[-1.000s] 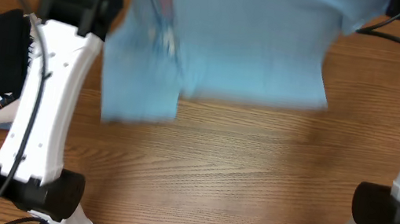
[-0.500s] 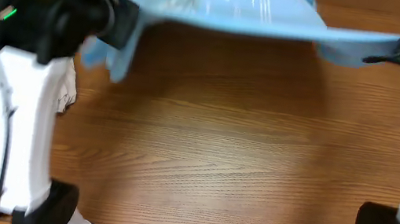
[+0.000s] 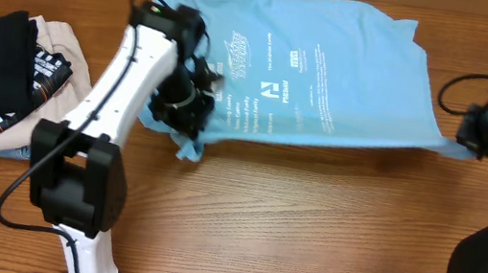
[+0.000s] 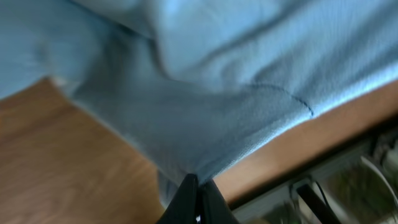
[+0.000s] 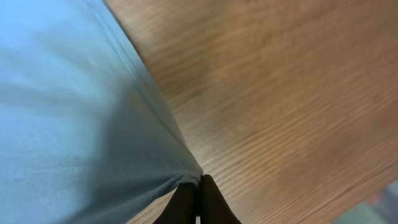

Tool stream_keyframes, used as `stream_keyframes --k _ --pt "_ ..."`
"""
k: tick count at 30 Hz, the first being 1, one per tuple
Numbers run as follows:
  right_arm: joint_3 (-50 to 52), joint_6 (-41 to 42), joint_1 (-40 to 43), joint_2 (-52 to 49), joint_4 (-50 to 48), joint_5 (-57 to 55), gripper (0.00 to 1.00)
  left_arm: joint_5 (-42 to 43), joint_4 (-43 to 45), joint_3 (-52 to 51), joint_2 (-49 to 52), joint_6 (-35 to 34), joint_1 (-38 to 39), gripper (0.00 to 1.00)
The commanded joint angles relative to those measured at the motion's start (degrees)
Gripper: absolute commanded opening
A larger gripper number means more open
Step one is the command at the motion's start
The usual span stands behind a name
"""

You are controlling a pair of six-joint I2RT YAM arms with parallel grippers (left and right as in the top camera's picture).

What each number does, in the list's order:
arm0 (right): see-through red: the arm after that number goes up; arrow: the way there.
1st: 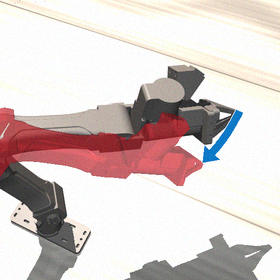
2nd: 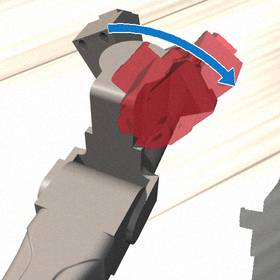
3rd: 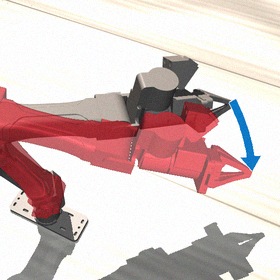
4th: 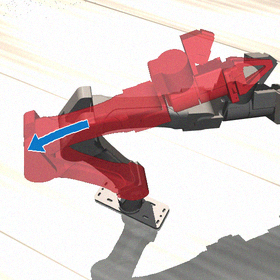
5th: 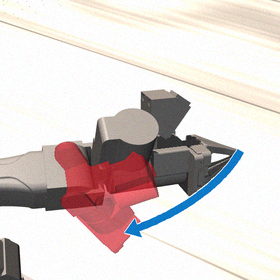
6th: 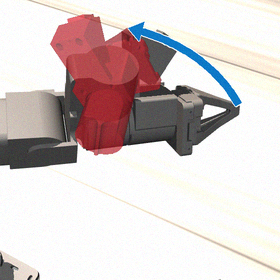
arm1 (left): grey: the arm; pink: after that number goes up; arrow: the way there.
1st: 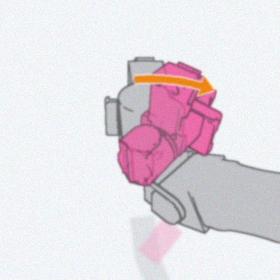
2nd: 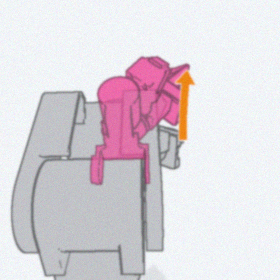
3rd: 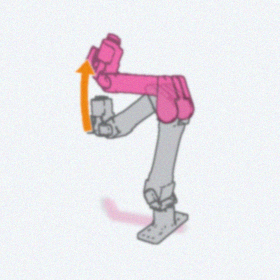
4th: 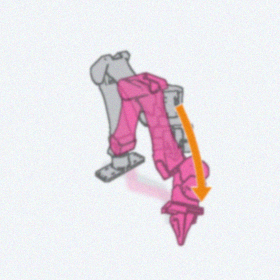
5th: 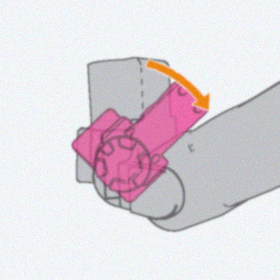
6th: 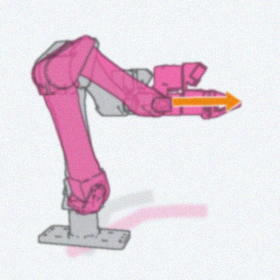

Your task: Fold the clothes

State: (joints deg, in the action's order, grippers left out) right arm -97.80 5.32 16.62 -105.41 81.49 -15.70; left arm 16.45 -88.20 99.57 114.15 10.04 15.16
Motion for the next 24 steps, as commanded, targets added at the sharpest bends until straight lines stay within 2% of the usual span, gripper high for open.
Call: stream_keyframes --k 1,5,10,13,16,19,21,24 --pt "0.13 1.95 2.49 0.83 -0.9 2.32 0.04 3.23 -0.35 -2.47 -0.72 1.75 4.17 0.04" --pt "0.13 1.73 2.58 0.83 -1.36 2.25 0.04 4.2 -1.4 -2.45 -0.81 1.79 8.07 0.2" --pt "0.13 1.31 2.58 0.83 -2.03 2.27 0.04 4.09 -0.87 -2.38 -2.03 0.83 10.54 0.2" --pt "0.13 1.31 2.58 0.83 -2.23 2.29 0.04 -1.31 1.18 -2.4 -4.0 -5.42 10.01 0.17" --pt "0.13 1.31 2.58 0.83 -2.43 2.34 0.04 -10.91 4.0 -2.4 -5.7 -16.11 8.15 0.21" --pt "0.13 1.27 2.58 0.83 -2.86 2.75 0.04 -14.43 6.19 -2.43 -6.05 -23.8 5.31 0.29" --pt "0.13 0.63 2.58 0.83 -3.06 3.74 0.04 -15.54 7.76 -3.08 -6.01 -26.08 3.3 0.34" --pt "0.13 0.66 2.58 0.83 -3.15 4.02 0.04 -15.41 11.08 -5.38 -5.88 -26.43 0.35 0.35"
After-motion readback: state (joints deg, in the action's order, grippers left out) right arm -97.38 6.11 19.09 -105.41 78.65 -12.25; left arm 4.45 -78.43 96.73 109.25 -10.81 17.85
